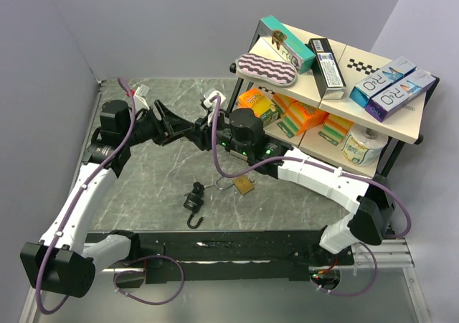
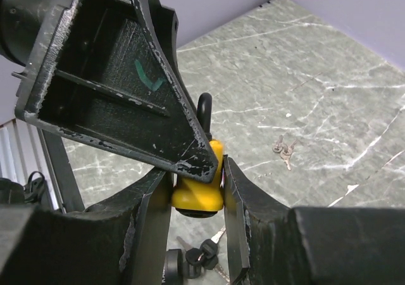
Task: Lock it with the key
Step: Place the lock at the center of the board.
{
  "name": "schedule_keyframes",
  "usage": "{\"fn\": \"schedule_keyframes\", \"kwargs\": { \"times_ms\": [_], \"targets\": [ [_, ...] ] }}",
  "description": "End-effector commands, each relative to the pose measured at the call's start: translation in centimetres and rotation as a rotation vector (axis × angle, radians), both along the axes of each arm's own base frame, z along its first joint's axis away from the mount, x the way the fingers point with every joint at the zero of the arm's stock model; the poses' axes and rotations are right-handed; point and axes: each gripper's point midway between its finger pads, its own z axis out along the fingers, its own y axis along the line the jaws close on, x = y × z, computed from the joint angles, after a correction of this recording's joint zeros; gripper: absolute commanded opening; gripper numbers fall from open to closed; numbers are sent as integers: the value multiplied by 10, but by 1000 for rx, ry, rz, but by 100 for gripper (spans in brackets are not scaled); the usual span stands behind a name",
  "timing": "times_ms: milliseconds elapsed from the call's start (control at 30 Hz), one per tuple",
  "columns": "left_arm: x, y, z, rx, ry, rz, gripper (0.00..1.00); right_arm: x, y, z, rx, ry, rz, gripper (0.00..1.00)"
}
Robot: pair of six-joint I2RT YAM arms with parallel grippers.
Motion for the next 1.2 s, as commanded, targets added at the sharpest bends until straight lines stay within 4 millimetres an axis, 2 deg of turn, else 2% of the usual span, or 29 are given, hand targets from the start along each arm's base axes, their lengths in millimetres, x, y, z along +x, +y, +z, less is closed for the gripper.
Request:
{"fn": "schedule_keyframes", "kwargs": {
  "times_ms": [0,33,67,133,167,200,233,300,333,367,400,433,467,500,533,567,633,667,733,800,833,867,900,933,967,1000,1033,1133,1167],
  "targets": [
    [-4,-2,9,-46,-17,-3,57,7,6,68,183,-86,-43,0],
    [-3,-2,8,-49,-23,-6,51,7,6,68,185,-84,-44,0],
    [-4,-2,8,-52,-25,-10,39,6,7,68,184,-81,-40,0],
    [-4,-2,9,-53,-30,-9,26,3,9,67,187,-77,-20,0],
    [-4,-2,9,-54,-31,-9,11,1,10,65,183,-73,-9,0],
    [-2,-1,8,-49,-32,4,3,0,10,63,180,-67,1,7],
    [0,1,9,-39,-39,14,1,-2,9,62,179,-62,9,27],
    [7,9,3,-11,-22,53,1,-6,5,57,170,-54,13,41],
    [10,14,3,11,-33,63,1,-6,3,54,160,-54,10,54],
    [14,18,-7,35,0,71,1,-10,0,52,152,-56,13,59],
    [20,26,-6,52,3,92,1,-9,-3,50,139,-65,12,63],
    [24,31,-12,95,-6,95,1,-10,-6,41,113,-59,15,73],
    [27,37,-30,133,59,100,1,-16,-10,43,106,-72,32,77],
    [35,48,-30,168,56,132,1,-18,-13,40,80,-96,45,88],
    [40,54,-38,227,36,125,1,-21,-16,27,40,-86,54,94],
    [46,59,-52,270,61,121,1,-27,-22,30,26,-121,81,99],
    [55,76,-65,408,63,135,1,-35,-30,11,-28,-122,112,99],
    [62,83,-79,457,88,143,1,-42,-37,13,-37,-140,128,99],
    [72,104,-94,596,104,175,1,-52,-43,0,-88,-164,182,99],
    [86,117,-112,688,126,181,1,-62,-53,-9,-135,-173,215,99],
    [86,125,-122,733,172,188,1,-63,-58,-17,-157,-164,216,99],
    [92,131,-140,777,222,183,1,-66,-63,-17,-159,-163,213,99],
    [99,134,-141,804,216,174,1,-68,-67,-20,-164,-157,220,99],
    [96,136,-150,821,273,158,1,-69,-69,-24,-167,-143,224,99],
    [102,138,-169,842,325,137,1,-70,-74,-26,-173,-132,220,99],
    [110,136,-169,842,319,120,1,-70,-76,-28,-176,-126,222,99],
    [110,137,-177,848,359,109,1,-69,-79,-29,-177,-119,212,99],
    [126,136,-210,852,427,84,1,-60,-87,-34,-158,-70,162,99],
    [135,135,-212,849,416,94,1,-56,-89,-34,-157,-66,151,99]
  ]
}}
